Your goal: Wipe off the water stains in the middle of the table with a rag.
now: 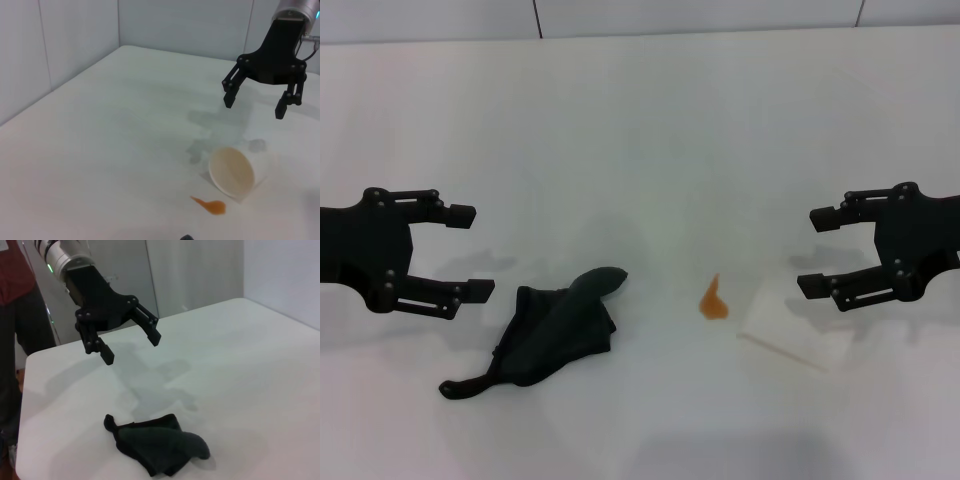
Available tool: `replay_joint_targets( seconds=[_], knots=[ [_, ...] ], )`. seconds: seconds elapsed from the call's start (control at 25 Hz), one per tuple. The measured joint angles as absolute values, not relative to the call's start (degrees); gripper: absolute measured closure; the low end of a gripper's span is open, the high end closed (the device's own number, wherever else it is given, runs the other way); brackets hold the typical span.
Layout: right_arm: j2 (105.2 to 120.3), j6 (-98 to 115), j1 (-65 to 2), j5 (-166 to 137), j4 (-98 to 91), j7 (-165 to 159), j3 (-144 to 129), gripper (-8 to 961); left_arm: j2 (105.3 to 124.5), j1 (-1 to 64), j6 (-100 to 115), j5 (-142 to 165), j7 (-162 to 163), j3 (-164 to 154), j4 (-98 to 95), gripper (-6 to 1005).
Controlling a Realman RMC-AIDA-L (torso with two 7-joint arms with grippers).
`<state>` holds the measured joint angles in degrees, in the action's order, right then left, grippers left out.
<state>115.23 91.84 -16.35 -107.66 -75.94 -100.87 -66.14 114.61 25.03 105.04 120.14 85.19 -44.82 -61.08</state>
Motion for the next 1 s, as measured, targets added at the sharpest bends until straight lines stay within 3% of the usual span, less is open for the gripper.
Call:
replay_joint_targets(
  seconds=[1.0],
  knots=[
    [115.22,91.72,-17.64,-122.93,-88.48,-119.18,-73.81,134,114.53,25.56,105.12,120.14,84.89,-45.00,-61.17,108]
  ],
)
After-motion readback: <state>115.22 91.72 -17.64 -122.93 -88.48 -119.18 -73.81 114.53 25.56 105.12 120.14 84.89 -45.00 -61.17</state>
